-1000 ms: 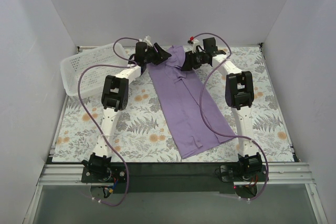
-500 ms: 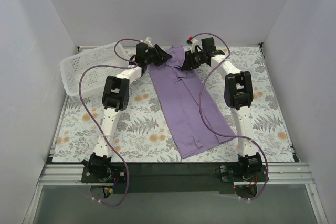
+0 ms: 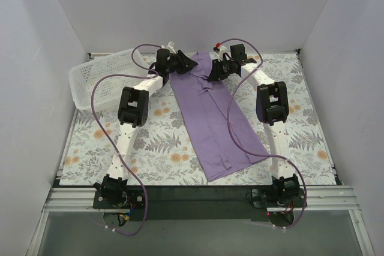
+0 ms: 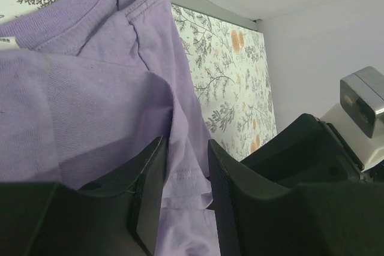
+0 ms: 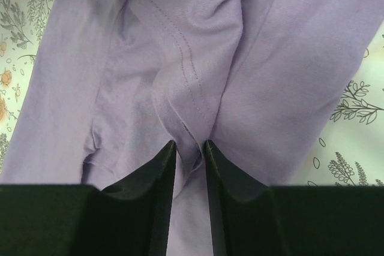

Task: Fold and stack the t-shirts
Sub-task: Fold the tshirt

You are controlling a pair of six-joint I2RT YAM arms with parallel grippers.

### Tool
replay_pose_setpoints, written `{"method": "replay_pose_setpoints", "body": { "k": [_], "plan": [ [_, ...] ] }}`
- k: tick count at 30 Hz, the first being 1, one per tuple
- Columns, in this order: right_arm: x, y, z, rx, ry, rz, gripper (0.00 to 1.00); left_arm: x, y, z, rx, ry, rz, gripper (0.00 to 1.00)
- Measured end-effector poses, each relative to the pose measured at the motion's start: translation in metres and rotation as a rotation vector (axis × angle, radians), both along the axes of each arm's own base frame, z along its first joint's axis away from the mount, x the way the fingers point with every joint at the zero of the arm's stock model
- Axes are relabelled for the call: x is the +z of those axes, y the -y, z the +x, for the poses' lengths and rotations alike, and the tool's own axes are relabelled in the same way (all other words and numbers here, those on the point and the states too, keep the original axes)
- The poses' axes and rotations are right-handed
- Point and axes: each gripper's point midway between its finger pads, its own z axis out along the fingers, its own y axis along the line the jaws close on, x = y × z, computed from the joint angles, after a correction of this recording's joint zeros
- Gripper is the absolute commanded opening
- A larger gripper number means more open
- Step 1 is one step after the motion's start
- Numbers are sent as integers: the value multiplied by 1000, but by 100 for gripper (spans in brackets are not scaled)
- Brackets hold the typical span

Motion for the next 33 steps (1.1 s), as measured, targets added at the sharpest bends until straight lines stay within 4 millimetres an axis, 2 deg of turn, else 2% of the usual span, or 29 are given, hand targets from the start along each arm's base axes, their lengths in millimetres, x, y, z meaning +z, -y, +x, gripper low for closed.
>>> {"method": "replay_pose_setpoints", "body": {
  "k": [5,7,8,11,13,18,24,33],
  "plan": [
    [0,0,0,-2,1,-3,29,-12,4,-1,-2,-14,6,30],
    [0,0,1,-3,2,-4,27,-18,4,-1,1,-27,11,24],
    [-1,1,1,-4,2,-5,26,-21,4,-2,0,-32,14,17],
    [-1,1,1,-4,2,-6,21,-30,7,-3,3,-47,20,4],
    [-1,1,1,-5,3,-7,16,-34,7,-3,9,-57,20,0],
    [-2,2,2,-8,8,-16,7,-28,6,2,26,-50,11,0],
    [-10,6,1,-15,8,-41,3,-16,6,10,56,-35,-11,0],
    [-12,8,2,-19,10,-40,1,-14,5,12,82,-60,-38,0]
  ]
}}
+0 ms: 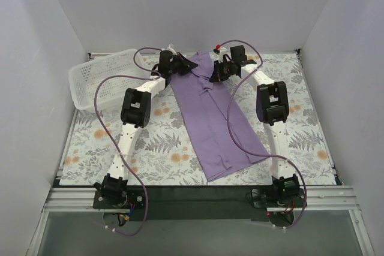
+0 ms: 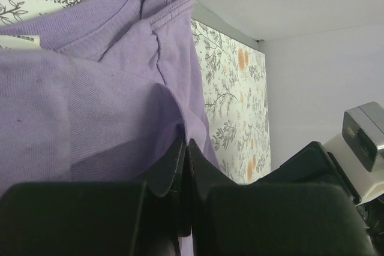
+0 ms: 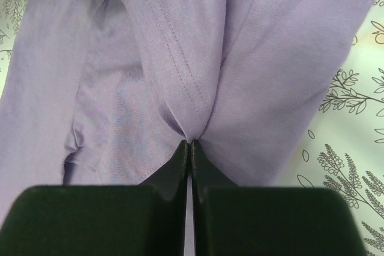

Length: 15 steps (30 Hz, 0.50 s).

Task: Fold and stack the t-shirts
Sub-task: Fold the tshirt

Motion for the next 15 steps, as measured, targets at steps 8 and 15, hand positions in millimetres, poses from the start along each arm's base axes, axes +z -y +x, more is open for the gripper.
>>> {"method": "replay_pose_setpoints", "body": {
  "k": [8,15],
  "plan": [
    [0,3,0,-2,5,4,4,0,-3,4,32,-14,-13,10],
    [1,3,-2,-1,2,6,19,-10,-11,8,83,-47,20,27]
  ]
}}
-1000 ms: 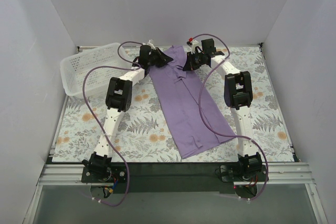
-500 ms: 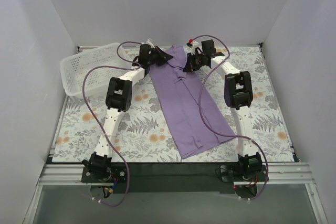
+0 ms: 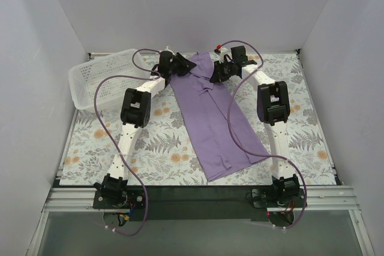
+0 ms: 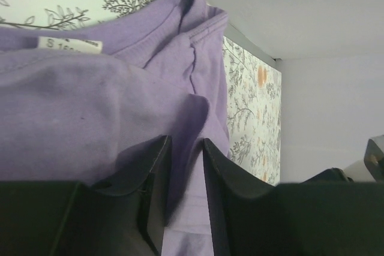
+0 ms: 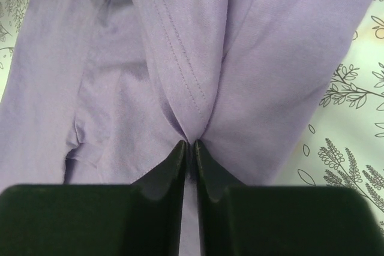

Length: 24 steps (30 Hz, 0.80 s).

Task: Fold and stack the t-shirts
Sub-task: Fold the tshirt

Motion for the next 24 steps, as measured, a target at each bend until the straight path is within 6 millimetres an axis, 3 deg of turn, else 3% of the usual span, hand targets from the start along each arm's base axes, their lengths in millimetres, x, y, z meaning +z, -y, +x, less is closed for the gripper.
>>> {"method": "replay_pose_setpoints", "body": {
  "k": [5,10,16,19,22,23,24],
  "plan": [
    [3,0,-1,3,2,3,29,-4,-5,3,25,-3,32,36],
    [8,1,-7,5,-6,4,47,2,-6,6,26,29,70,46],
    [38,3,-15,21,32,4,67,20,-11,8,12,102,136,51],
    [65,7,-26,42,72,-3,72,40,-13,4,-15,159,188,54],
    [89,13,-46,80,115,-18,75,71,-21,-15,-45,207,259,58],
    [97,15,-56,101,133,-23,77,85,-23,-24,-53,235,281,67],
    [109,22,-81,140,134,-30,77,123,-29,-47,-74,289,325,78]
  ]
}}
